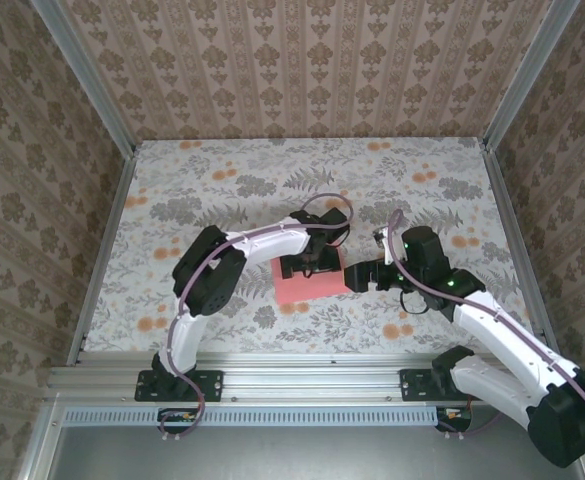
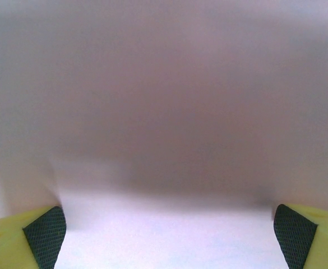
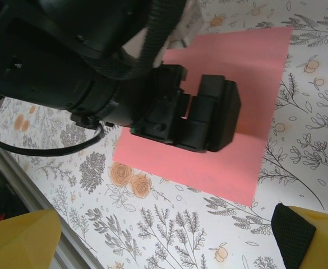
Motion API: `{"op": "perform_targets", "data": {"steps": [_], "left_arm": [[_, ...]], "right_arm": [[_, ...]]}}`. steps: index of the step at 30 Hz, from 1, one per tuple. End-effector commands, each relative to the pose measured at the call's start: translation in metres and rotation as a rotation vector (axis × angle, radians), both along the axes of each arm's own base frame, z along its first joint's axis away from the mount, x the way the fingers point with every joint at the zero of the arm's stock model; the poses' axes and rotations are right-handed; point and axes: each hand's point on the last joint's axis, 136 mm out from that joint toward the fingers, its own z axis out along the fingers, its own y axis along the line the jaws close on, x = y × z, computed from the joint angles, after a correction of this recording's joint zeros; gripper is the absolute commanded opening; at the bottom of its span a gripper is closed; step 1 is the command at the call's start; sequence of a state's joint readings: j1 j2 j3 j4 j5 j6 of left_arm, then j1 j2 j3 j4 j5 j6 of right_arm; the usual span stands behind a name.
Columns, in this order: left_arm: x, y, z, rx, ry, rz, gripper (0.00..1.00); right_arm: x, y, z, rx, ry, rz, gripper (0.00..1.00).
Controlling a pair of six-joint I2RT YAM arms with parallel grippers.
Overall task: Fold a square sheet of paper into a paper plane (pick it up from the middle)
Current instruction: Move the square sheet of paper to the center of the table, then fold the square sheet of paper in half at the center of the table.
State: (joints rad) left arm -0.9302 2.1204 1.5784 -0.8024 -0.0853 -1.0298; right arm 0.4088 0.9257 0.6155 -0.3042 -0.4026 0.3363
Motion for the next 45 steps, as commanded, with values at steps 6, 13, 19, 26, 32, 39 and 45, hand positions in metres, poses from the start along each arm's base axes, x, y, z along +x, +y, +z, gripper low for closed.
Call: {"op": "perform_targets", "data": {"steps": [6,13,19,26,32,39,45], "left_arm": [[0.005,0.008,0.031,0.023,-0.049,-0.030,1.00],[0.020,0.047,0.088,0.009,-0.185,-0.110,1.00],[0.019,0.069,0.118,-0.114,-0.271,-0.295,1.00],[0.008,0.095,0.130,-0.243,-0.350,-0.399,1.00],[0.001,0.120,0.119,-0.359,-0.393,-0.385,1.00],[-0.011,0.131,0.096,-0.470,-0.404,-0.341,1.00],[-0.019,0.142,0.083,-0.478,-0.387,-0.324,1.00]], "right_arm": [[-0.007,-0.001,-0.001,-0.001,0.050,0.000,1.00],[0.000,0.012,0.002,-0.051,0.068,0.020,1.00],[0.014,0.017,-0.010,-0.183,0.128,-0.054,1.00],[0.030,0.044,-0.022,-0.277,0.150,-0.084,1.00],[0.043,0.068,-0.039,-0.417,0.157,-0.100,1.00],[0.058,0.082,-0.065,-0.526,0.200,-0.120,1.00],[0.068,0.092,-0.089,-0.561,0.251,-0.143,1.00]]}}
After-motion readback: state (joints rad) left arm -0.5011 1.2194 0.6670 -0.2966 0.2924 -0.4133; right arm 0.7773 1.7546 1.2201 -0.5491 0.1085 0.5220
